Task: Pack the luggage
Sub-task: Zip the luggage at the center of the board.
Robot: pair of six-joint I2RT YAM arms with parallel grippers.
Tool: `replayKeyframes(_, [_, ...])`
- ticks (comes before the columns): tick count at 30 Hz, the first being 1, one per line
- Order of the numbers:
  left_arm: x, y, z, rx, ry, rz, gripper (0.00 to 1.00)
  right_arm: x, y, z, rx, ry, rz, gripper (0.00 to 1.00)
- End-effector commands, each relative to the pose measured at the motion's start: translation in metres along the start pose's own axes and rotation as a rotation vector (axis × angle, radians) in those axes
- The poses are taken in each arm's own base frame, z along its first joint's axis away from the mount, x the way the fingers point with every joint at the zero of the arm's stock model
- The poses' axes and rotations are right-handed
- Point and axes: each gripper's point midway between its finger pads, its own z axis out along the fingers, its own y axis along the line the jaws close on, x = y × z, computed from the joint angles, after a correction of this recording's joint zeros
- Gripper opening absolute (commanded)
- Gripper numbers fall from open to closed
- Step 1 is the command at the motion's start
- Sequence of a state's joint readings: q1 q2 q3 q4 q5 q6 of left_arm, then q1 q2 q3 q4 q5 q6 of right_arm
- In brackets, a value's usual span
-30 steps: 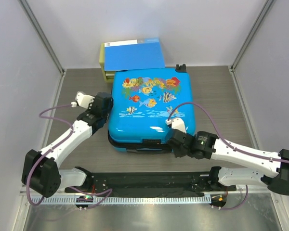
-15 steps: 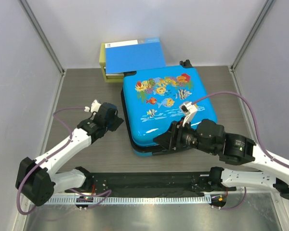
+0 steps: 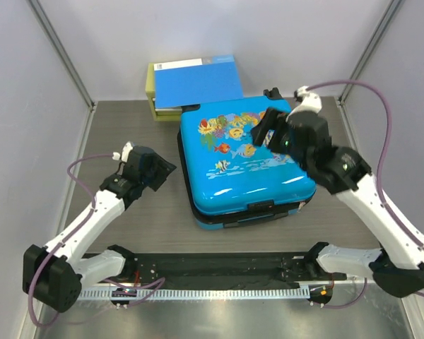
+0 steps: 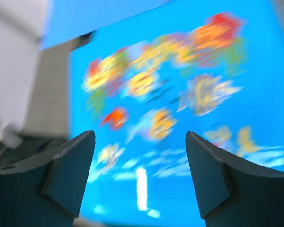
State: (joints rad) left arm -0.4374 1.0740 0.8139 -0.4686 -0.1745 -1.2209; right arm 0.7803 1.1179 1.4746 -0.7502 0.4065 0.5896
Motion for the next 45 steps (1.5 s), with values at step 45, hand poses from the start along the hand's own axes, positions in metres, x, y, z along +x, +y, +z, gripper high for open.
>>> replayKeyframes(45, [0.044, 0.027, 0.089, -0.074, 0.266, 0.196, 0.59, 0.168, -0.116, 0.06, -0.186, 0.547, 0.295, 0.73])
